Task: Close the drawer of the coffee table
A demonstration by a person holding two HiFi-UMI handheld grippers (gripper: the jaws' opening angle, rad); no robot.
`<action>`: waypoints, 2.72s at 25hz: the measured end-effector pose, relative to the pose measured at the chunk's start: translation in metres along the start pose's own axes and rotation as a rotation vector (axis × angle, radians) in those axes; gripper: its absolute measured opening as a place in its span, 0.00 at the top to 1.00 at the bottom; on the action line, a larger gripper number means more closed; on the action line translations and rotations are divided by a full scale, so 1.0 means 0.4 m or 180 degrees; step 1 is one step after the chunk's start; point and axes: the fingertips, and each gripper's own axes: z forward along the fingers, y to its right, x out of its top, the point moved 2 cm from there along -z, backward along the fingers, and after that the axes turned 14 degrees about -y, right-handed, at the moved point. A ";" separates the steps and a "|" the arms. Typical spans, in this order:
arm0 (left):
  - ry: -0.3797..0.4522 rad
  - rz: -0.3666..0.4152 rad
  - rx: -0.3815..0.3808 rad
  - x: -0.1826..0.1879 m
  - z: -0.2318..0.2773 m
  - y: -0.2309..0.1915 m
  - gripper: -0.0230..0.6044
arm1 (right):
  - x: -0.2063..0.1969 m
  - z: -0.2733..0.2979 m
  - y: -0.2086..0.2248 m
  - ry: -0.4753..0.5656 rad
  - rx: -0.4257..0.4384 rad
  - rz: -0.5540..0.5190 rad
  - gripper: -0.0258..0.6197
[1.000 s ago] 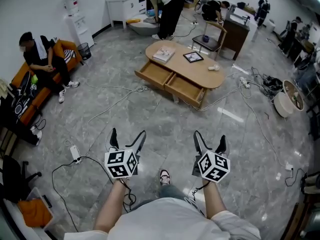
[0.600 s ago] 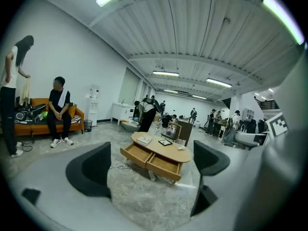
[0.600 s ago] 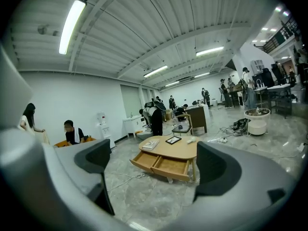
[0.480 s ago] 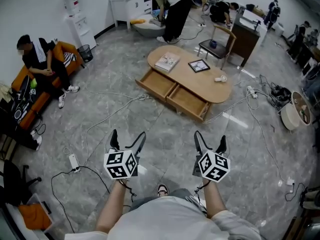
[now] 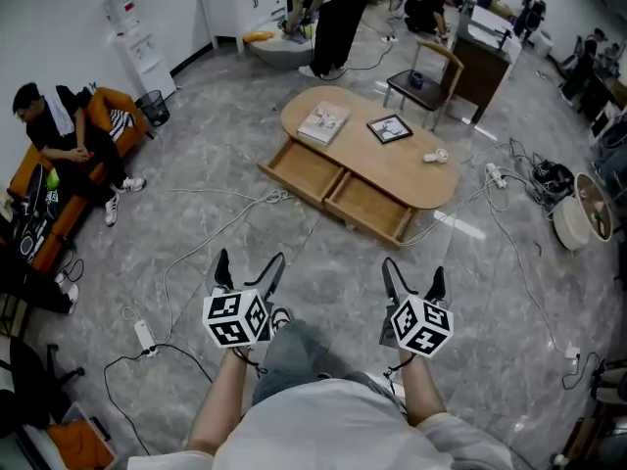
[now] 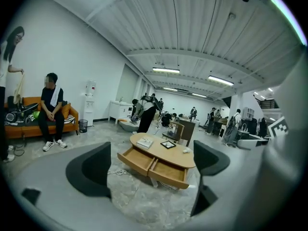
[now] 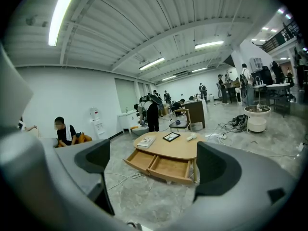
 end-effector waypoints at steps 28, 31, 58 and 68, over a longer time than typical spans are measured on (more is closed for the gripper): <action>-0.0568 0.0787 -0.1103 0.524 0.883 -0.248 0.12 | 0.313 0.583 -0.166 0.0142 -0.1280 0.0704 0.08; -0.0675 0.0833 -0.1216 0.514 0.935 -0.190 0.12 | 0.319 0.609 -0.125 0.0104 -0.1349 0.0775 0.08; -0.1640 0.1378 -0.1175 0.134 1.342 -0.109 0.12 | -0.034 1.010 0.124 -0.0578 -0.1447 0.1004 0.08; -0.1877 0.1381 -0.1009 -0.168 1.505 -0.192 0.12 | -0.447 1.219 0.184 -0.0903 -0.1440 0.1101 0.06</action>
